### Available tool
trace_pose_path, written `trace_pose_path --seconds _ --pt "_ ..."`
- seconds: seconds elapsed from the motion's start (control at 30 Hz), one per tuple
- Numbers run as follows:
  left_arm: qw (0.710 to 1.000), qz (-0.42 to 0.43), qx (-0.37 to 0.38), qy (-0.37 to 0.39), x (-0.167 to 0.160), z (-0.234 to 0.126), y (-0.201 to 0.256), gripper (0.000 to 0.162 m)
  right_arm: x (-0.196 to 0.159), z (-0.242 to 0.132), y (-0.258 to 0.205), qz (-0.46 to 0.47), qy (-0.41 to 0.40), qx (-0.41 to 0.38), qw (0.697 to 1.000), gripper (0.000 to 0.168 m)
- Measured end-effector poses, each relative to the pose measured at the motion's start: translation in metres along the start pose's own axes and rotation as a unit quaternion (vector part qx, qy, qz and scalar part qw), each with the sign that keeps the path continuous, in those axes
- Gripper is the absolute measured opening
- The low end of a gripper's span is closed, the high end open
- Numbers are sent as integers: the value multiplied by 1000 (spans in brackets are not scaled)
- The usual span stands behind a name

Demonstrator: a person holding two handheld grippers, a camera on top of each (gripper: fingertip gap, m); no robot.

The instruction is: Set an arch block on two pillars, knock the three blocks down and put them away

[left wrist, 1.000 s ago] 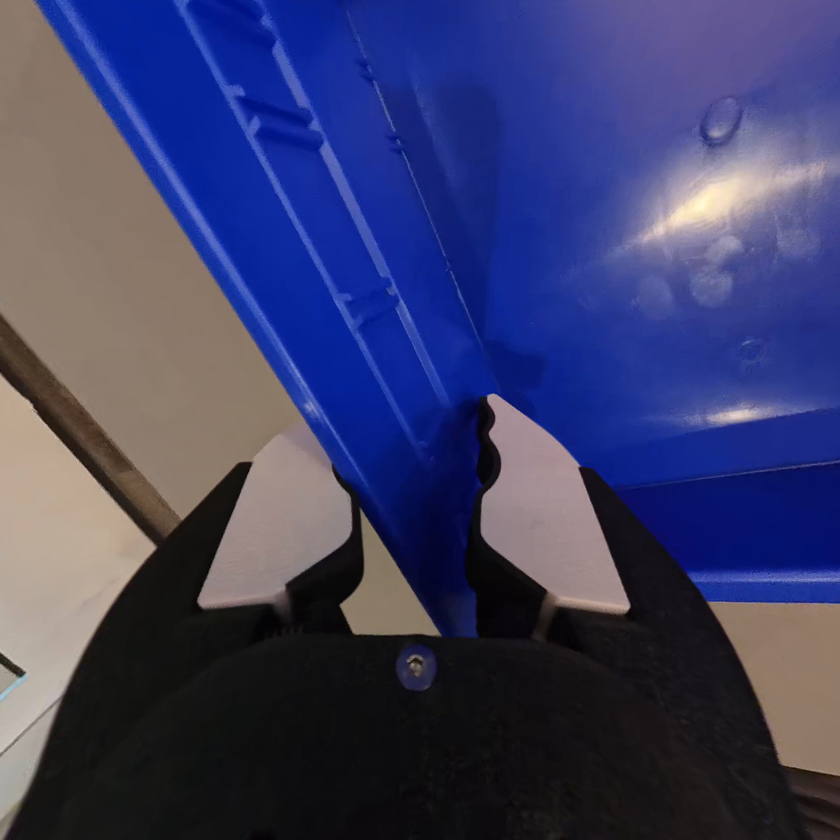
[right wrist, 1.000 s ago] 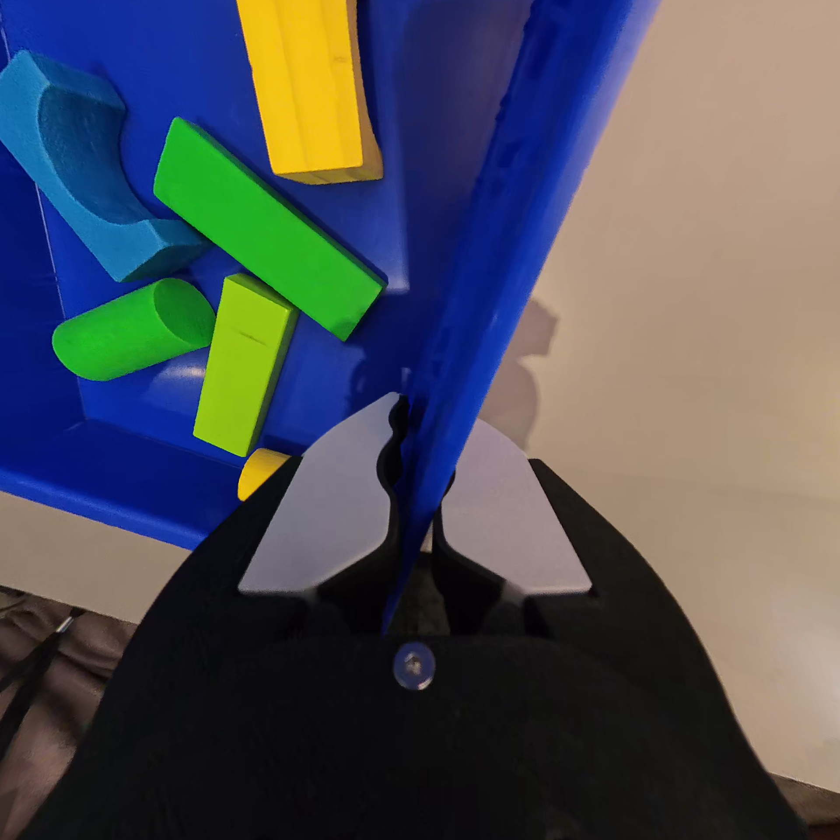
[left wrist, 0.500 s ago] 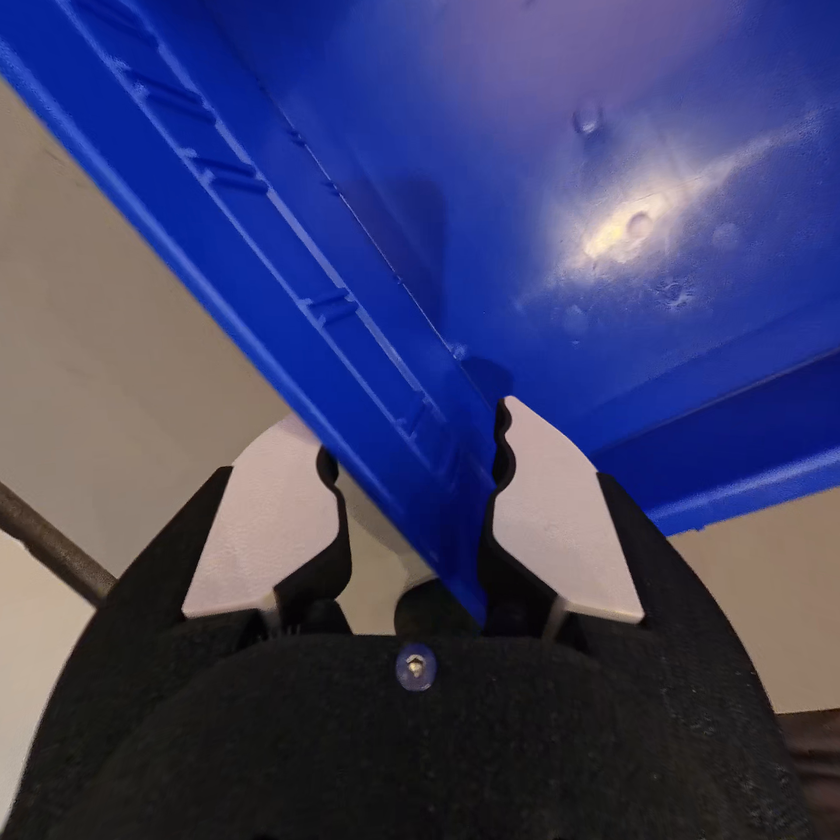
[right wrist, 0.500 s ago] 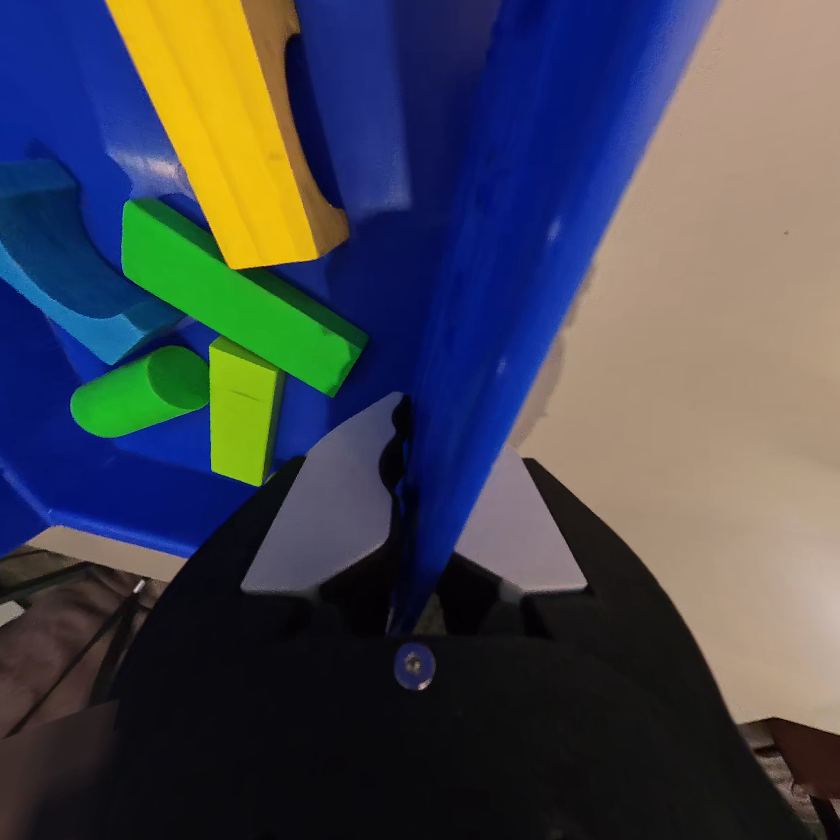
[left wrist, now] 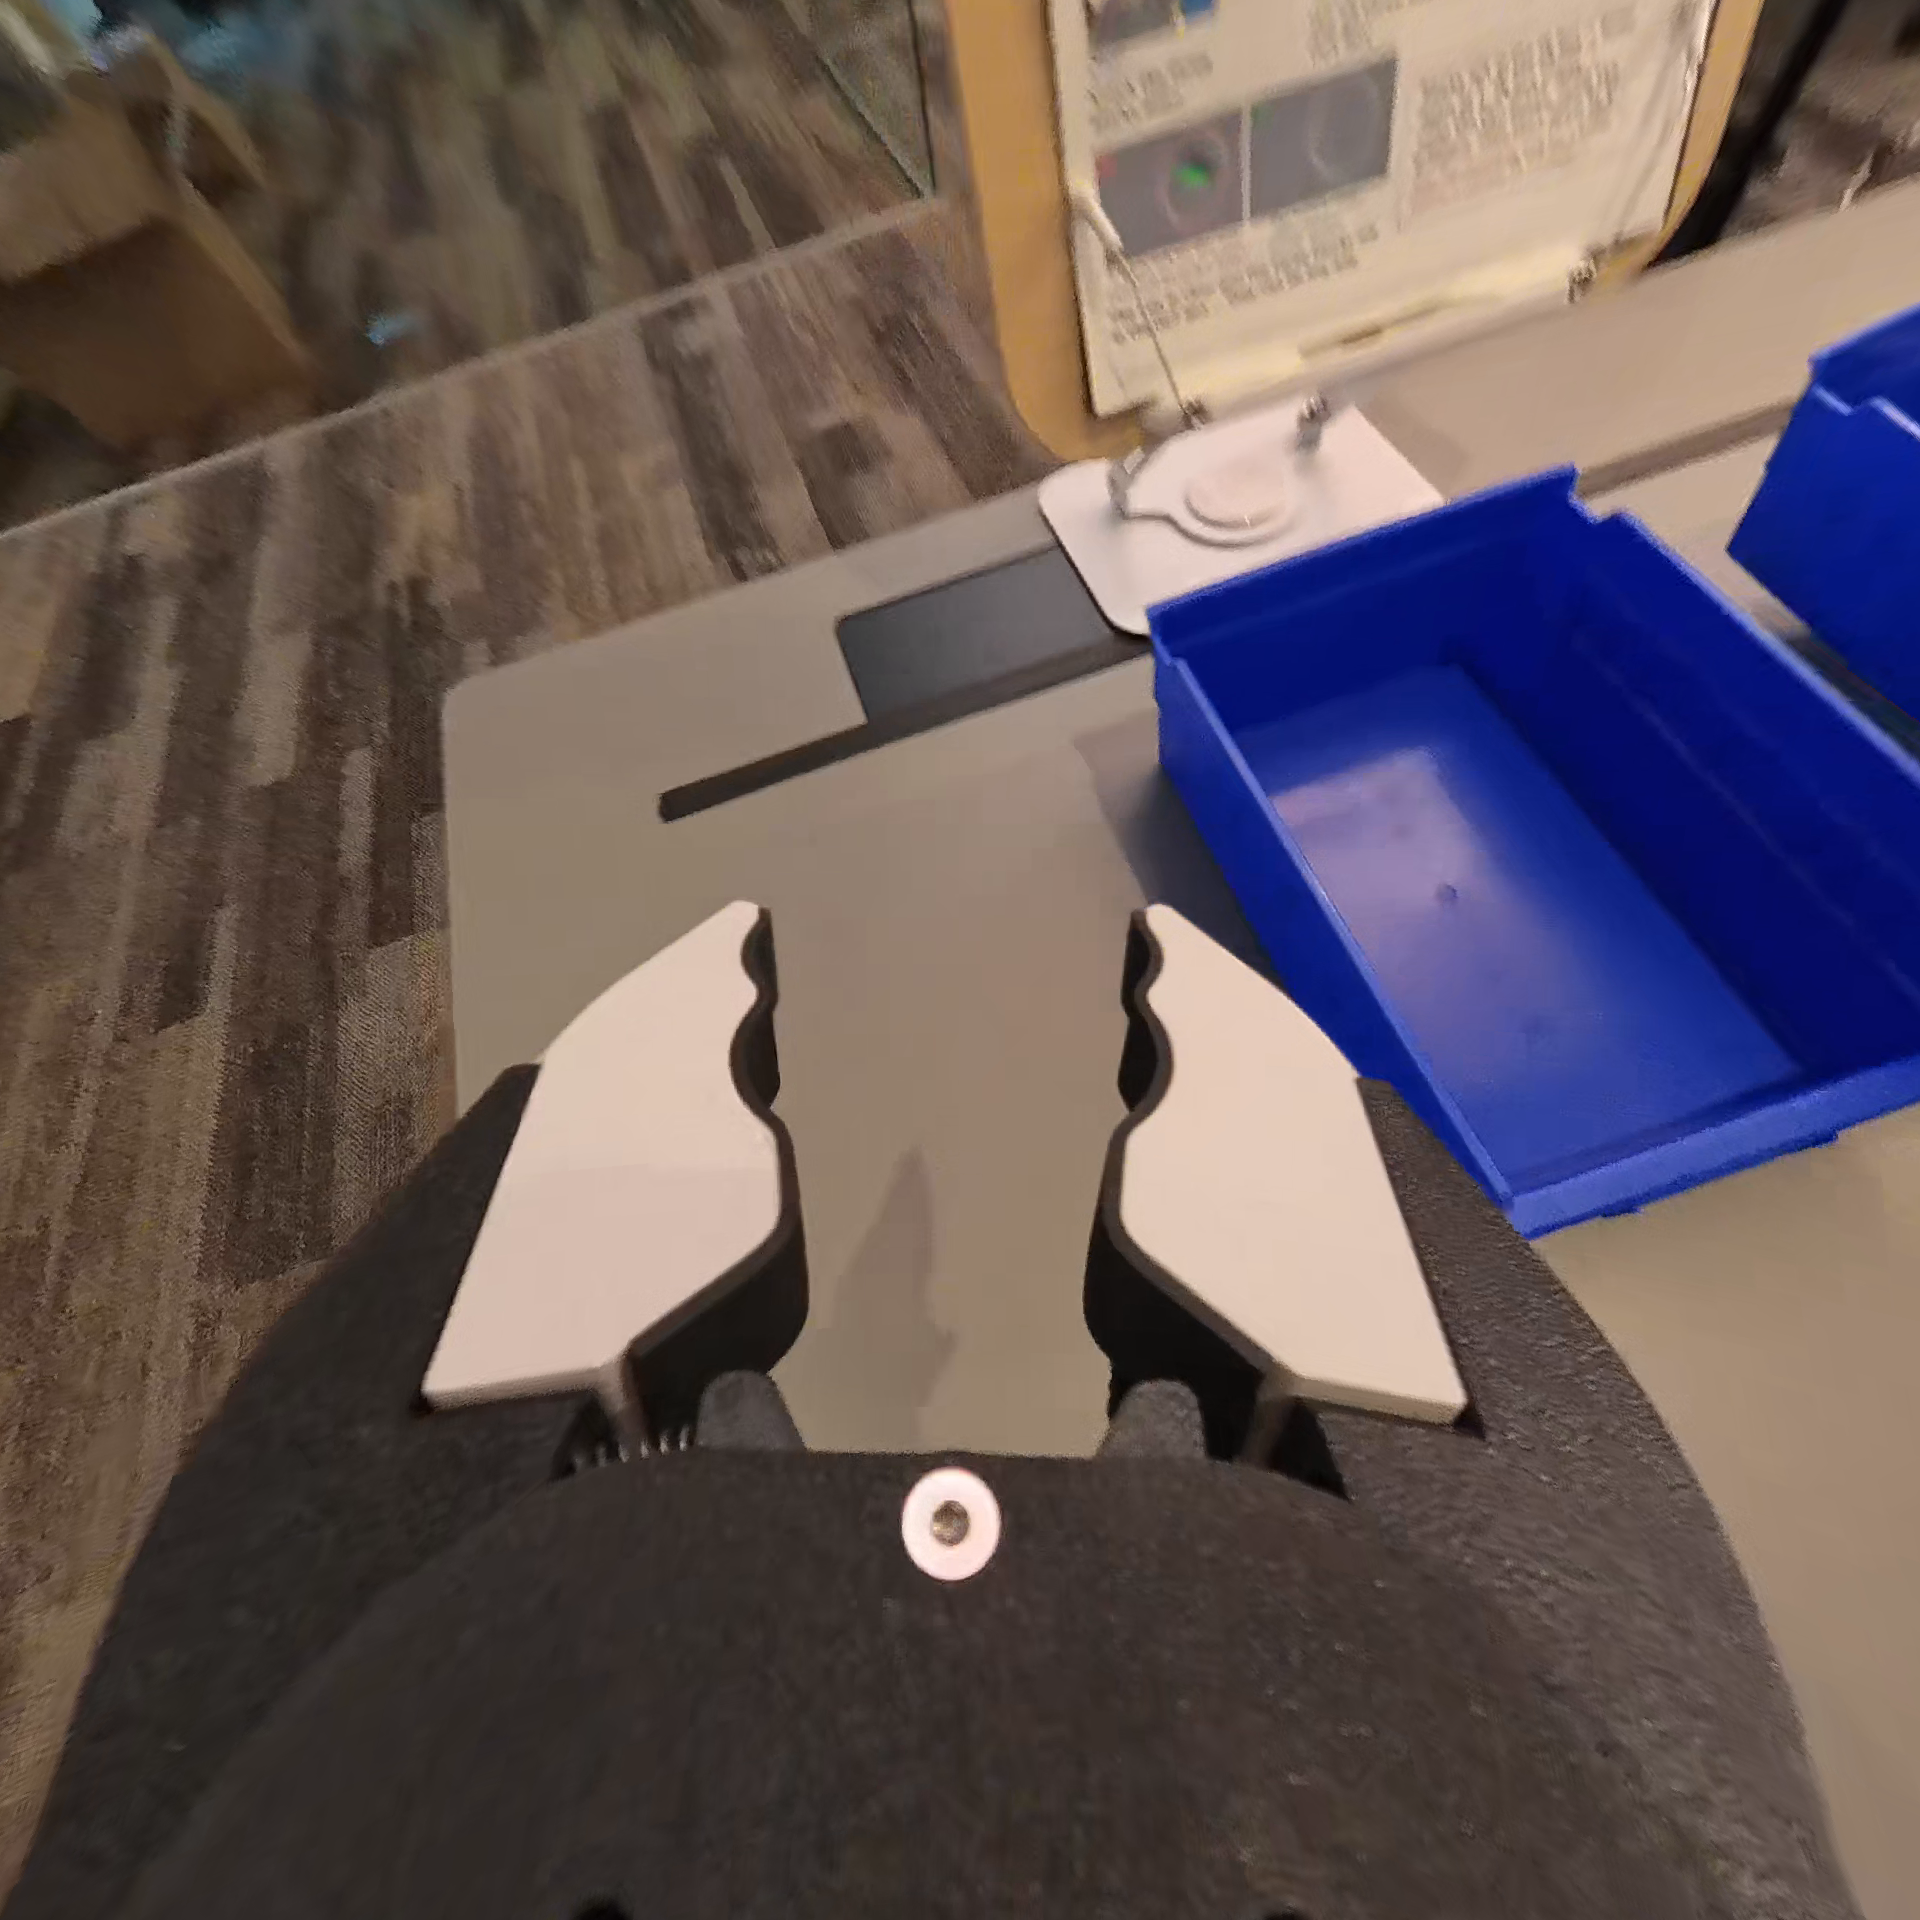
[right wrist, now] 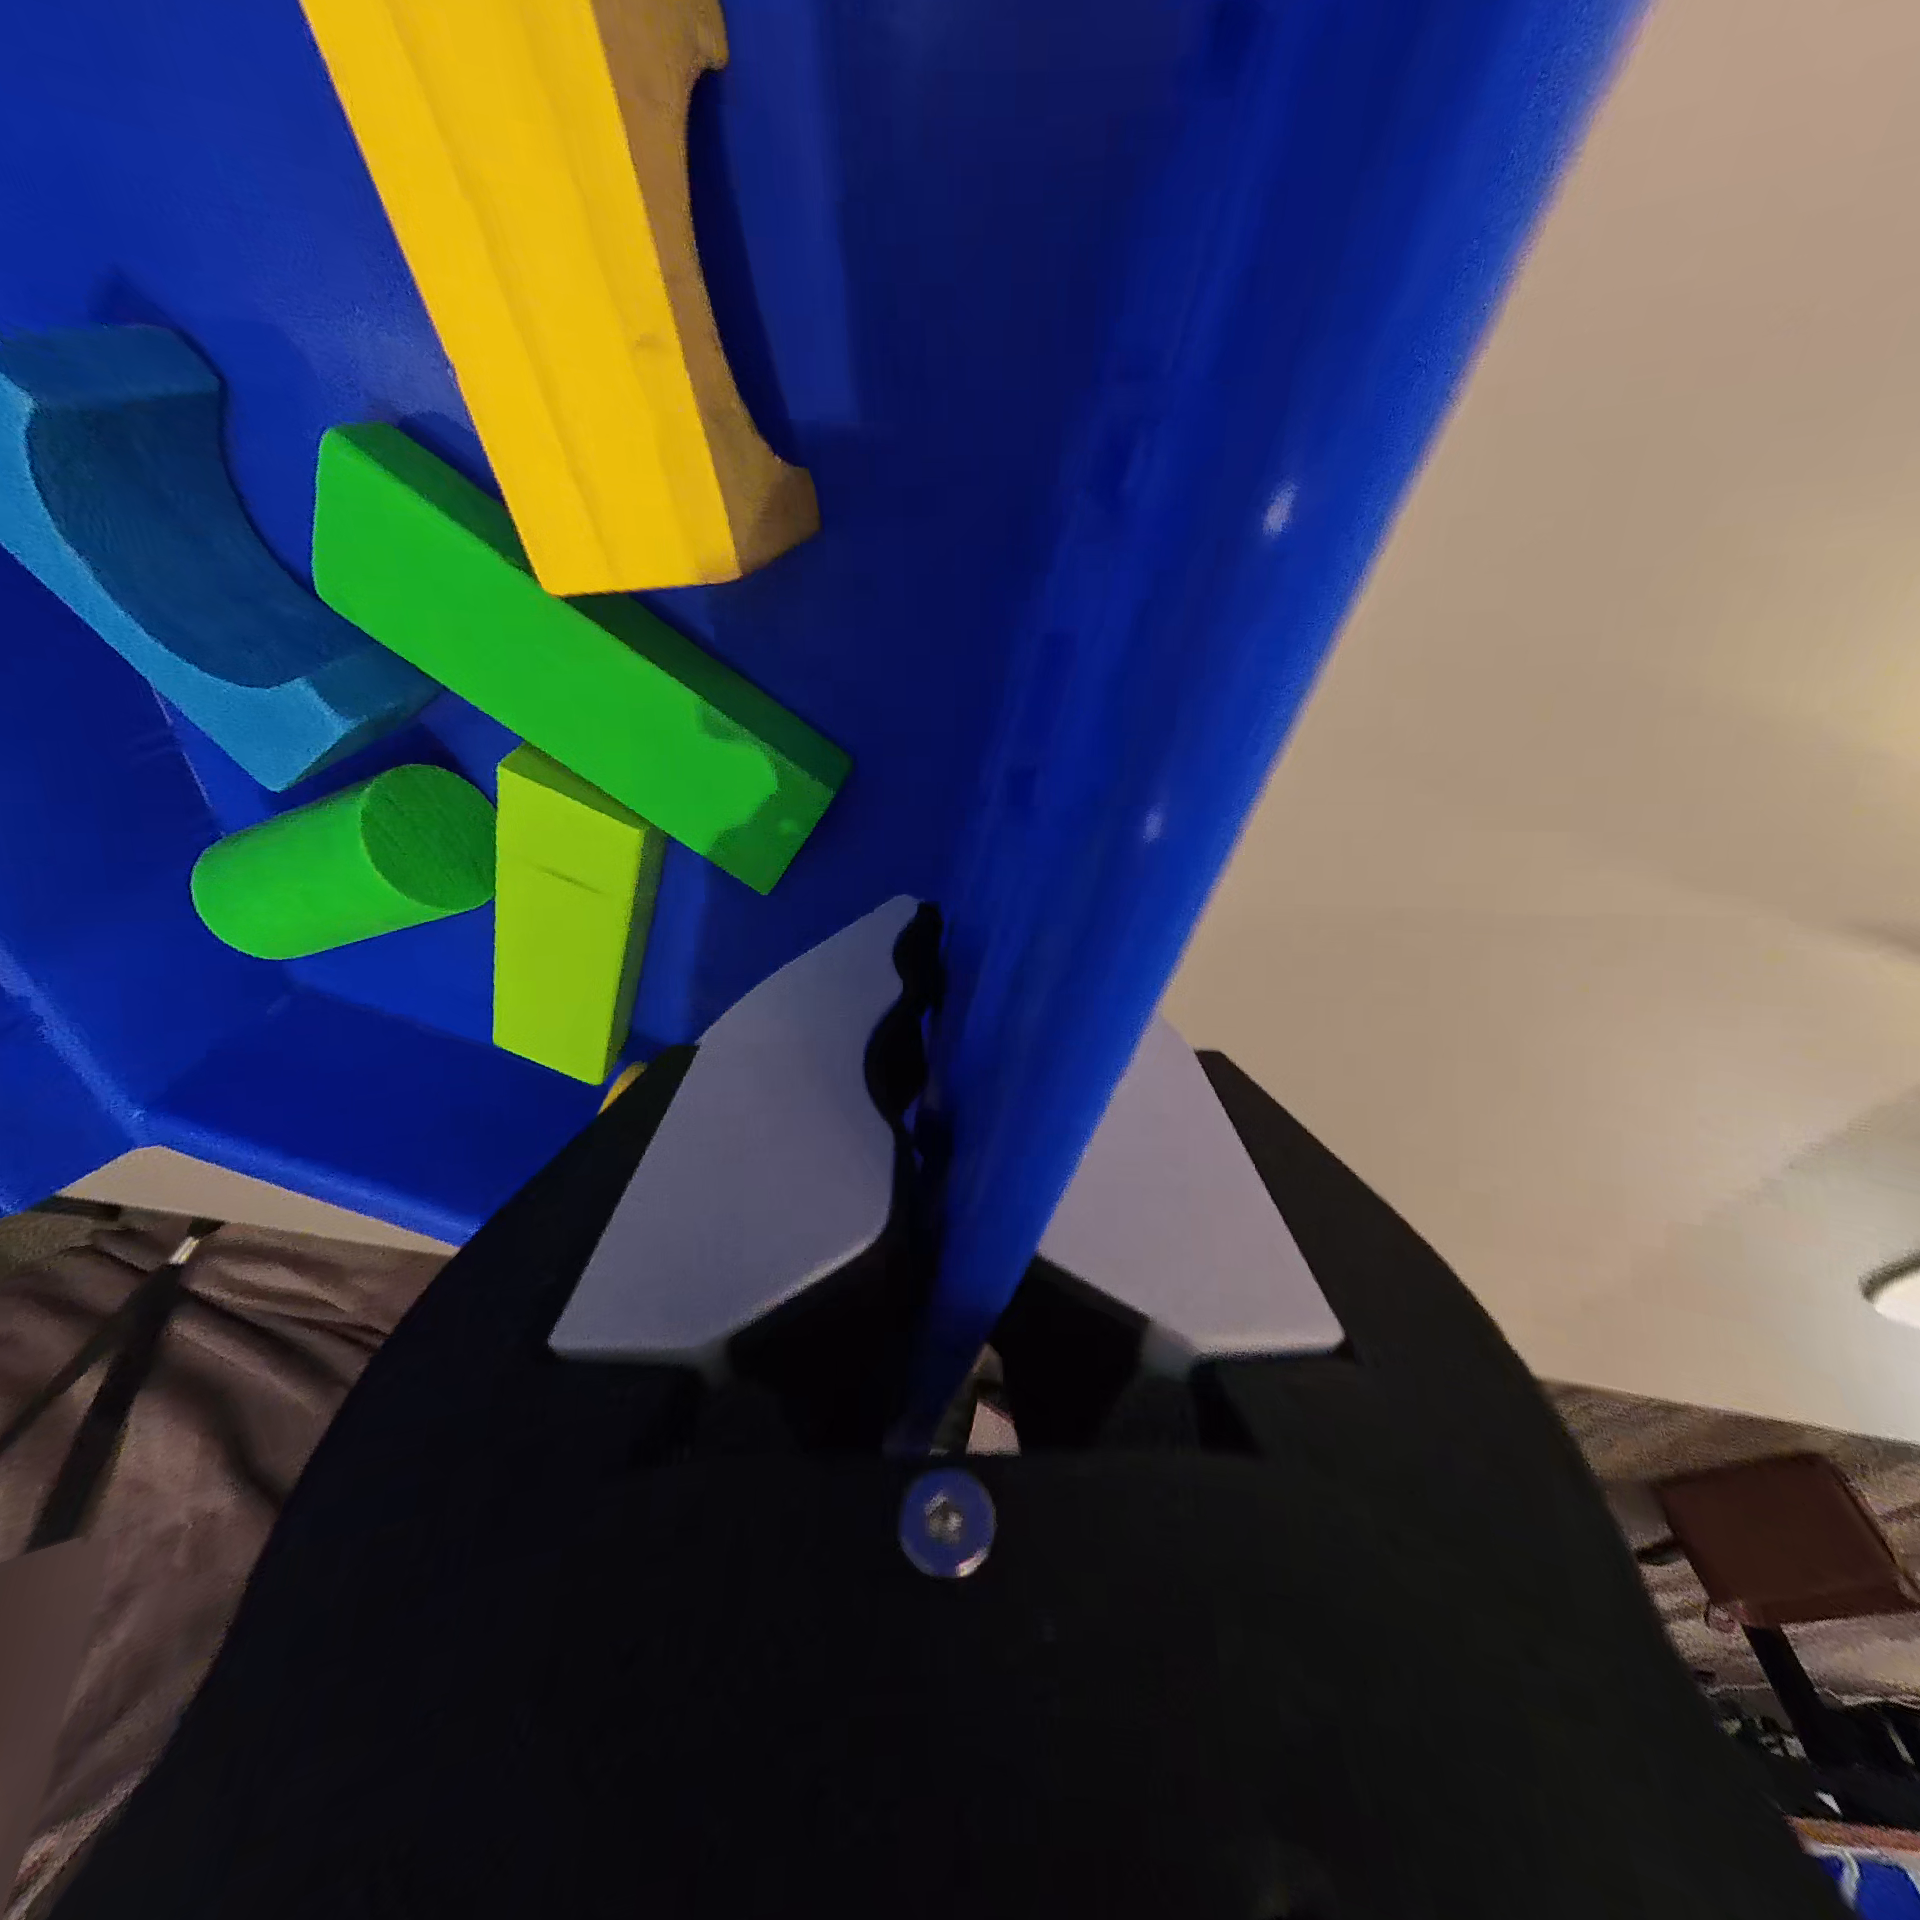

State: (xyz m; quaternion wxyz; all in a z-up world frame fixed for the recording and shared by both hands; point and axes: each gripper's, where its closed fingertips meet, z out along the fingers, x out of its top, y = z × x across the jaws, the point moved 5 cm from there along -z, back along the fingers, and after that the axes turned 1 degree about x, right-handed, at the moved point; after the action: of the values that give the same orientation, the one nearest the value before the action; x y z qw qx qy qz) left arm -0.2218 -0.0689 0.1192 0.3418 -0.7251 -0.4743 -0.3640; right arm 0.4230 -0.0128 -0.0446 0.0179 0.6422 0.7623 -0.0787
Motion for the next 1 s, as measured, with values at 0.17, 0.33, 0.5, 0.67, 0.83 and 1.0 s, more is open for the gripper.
trace_pose_path --seconds 0.17,0.33,0.5,0.67,0.83,1.0 --pt "998 -60 13 25 -10 -13 -35 62 12 -74 -30 -18 36 -9 999 5" --pt "992 -99 80 3 -25 -14 -66 78 51 -130 -115 -74 56 3 996 5" --pt "978 -191 74 48 -32 -30 -87 104 102 -136 -235 -156 36 50 986 5" --pt "947 -271 62 163 -34 -65 -111 101 140 -121 -363 -249 32 90 964 5" --pt "913 -277 -15 299 -20 -96 -108 68 156 -91 -470 -319 13 109 942 6" --pt "933 -306 5 189 -44 -75 -114 87 162 -55 -539 -358 1 110 927 5"
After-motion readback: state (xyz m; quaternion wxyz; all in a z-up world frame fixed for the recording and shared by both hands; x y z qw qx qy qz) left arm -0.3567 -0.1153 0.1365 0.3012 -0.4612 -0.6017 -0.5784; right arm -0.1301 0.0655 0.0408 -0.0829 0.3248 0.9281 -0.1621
